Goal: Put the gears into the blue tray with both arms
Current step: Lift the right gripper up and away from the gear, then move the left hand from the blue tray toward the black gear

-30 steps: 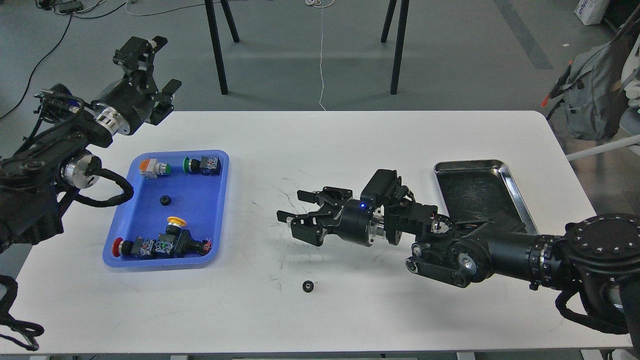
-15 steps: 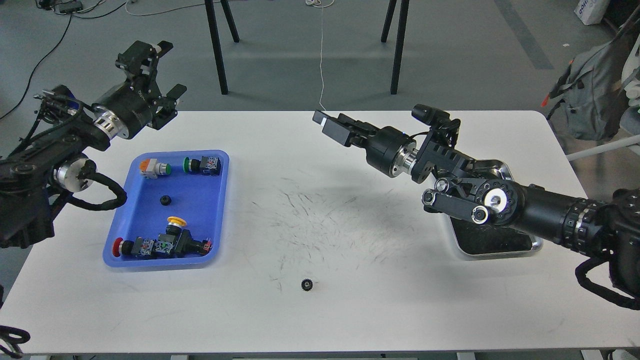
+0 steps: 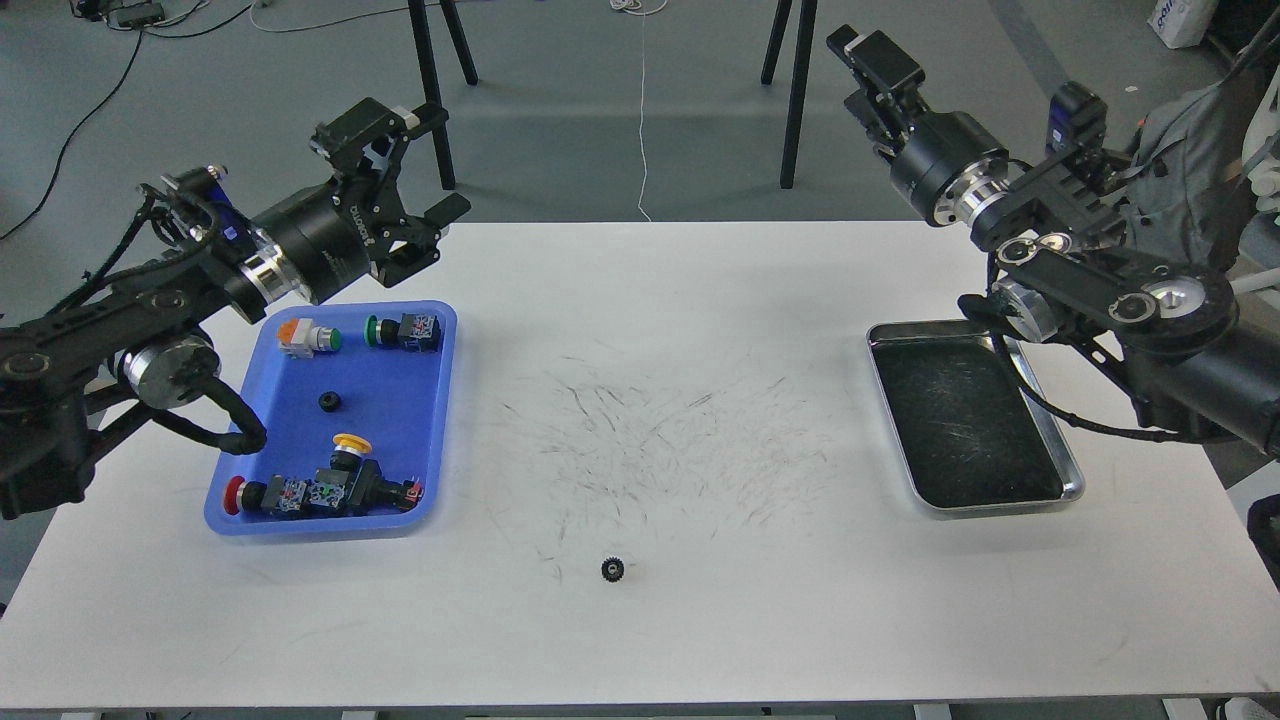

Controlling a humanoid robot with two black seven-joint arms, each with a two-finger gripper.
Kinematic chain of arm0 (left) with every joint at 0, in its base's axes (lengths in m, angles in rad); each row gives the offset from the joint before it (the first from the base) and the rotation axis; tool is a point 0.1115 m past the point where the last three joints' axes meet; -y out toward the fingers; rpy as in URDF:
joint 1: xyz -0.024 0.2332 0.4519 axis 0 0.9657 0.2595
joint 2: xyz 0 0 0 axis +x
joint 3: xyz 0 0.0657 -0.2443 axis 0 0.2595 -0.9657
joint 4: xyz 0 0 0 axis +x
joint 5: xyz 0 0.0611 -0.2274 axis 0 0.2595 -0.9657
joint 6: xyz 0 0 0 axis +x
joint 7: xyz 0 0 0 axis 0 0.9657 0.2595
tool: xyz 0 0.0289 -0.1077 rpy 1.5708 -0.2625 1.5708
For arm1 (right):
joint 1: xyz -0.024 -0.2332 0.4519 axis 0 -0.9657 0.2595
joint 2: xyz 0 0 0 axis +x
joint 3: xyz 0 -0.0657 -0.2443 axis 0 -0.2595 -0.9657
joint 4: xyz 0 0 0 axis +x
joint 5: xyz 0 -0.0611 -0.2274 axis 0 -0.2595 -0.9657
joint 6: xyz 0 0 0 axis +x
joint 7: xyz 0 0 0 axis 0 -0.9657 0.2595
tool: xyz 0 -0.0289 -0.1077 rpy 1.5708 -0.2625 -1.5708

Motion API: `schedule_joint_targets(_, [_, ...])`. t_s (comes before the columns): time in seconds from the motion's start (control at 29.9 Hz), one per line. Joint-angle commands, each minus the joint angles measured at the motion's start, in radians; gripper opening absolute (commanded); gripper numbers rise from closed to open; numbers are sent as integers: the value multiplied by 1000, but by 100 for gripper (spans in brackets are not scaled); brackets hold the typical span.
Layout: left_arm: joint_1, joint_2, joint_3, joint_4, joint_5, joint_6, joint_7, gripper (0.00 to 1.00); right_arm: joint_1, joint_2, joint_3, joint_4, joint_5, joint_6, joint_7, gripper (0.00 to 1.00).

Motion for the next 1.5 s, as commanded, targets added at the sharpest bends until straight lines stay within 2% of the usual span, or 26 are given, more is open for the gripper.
schedule_joint_targets(0.0, [4, 59, 17, -132, 63, 32, 0, 100, -14, -29, 27, -4, 50, 2, 0, 85])
schedule_joint_targets(0.1, [5, 134, 45, -225, 86, 31, 0, 100, -34, -49, 43, -1, 76, 2, 0, 87])
schedule_joint_targets(0.27, [13, 189, 42, -292, 208, 31, 0, 100, -71, -59, 72, -1, 79, -7, 0, 87])
schedule_joint_targets(0.37, [16, 230, 37, -331, 217, -23, 0, 100, -83, -62, 96, -3, 79, -8, 0, 87])
schedule_joint_targets(0.47, [18, 227, 36, -350, 231, -139, 0, 100, -106, -62, 124, -10, 80, -12, 0, 88])
schedule_joint_targets(0.6, [21, 220, 45, -355, 237, -138, 0, 100, -155, -62, 194, -12, 80, -10, 0, 92])
schedule_joint_targets(0.77, [99, 191, 55, -353, 301, -88, 0, 100, -222, -62, 303, -3, 109, 4, -3, 94])
schedule_joint_targets(0.87, [143, 157, 71, -362, 501, -5, 0, 100, -247, -62, 308, -1, 189, 22, -3, 95])
schedule_joint_targets(1.0, [180, 178, 85, -410, 739, 15, 0, 100, -264, -62, 311, 5, 200, 22, -2, 95])
schedule_joint_targets(1.17, [179, 206, 91, -414, 872, 170, 0, 100, -265, -62, 313, 3, 200, 21, -2, 95])
schedule_joint_targets(1.3, [173, 227, 80, -368, 783, 169, 0, 100, -265, -62, 311, 5, 200, 21, 0, 95])
schedule_joint_targets(1.47, [197, 284, 97, -416, 793, 162, 0, 100, -265, -60, 314, 5, 200, 19, 0, 95])
